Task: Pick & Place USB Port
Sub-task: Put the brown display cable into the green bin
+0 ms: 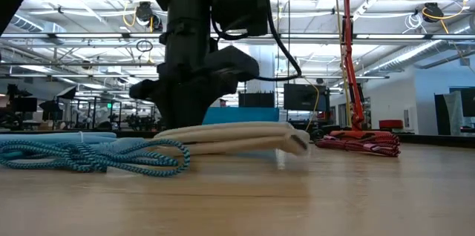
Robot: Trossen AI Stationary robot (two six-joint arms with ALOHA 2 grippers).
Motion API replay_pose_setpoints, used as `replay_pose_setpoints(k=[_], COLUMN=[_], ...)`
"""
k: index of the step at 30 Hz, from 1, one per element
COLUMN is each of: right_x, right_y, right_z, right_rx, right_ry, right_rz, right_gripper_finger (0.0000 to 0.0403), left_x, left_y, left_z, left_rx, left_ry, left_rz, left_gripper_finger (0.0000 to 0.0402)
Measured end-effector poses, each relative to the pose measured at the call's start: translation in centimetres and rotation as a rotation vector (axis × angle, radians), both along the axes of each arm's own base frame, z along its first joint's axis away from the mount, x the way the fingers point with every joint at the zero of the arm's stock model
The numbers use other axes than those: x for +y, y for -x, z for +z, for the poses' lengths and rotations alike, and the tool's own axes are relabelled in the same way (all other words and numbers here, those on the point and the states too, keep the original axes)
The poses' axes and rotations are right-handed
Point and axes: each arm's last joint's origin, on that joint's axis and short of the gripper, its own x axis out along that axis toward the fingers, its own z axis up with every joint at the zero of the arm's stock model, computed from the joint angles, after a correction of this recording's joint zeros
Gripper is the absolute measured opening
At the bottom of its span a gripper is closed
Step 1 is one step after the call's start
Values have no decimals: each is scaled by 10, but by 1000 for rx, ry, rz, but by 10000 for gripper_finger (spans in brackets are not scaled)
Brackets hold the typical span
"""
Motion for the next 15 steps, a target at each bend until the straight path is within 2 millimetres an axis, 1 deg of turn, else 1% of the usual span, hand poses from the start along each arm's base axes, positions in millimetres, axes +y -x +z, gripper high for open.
replay_pose_setpoints(k=[2, 6, 8, 11, 13, 15], right_x=[0, 0, 0, 0, 1, 1], right_y=[-1, -1, -2, -2, -3, -3], right_z=[1, 2, 2, 2, 3, 4], right_rx=[-11, -23, -33, -36, -43, -50], right_ry=[2, 17, 23, 26, 27, 26], right_rz=[6, 4, 0, 3, 7, 9], right_gripper_finger=[128, 128, 128, 128, 128, 128], left_x=[-3, -4, -1, 13, 29, 47], left_y=[1, 11, 20, 37, 52, 66], left_z=[18, 80, 104, 138, 159, 173], left_rx=[-73, -283, -362, -462, -499, -500], left_ry=[-14, -54, -93, -169, -210, -247], left_rz=[40, 166, 226, 313, 363, 413], left_gripper_finger=[30, 30, 30, 30, 29, 29])
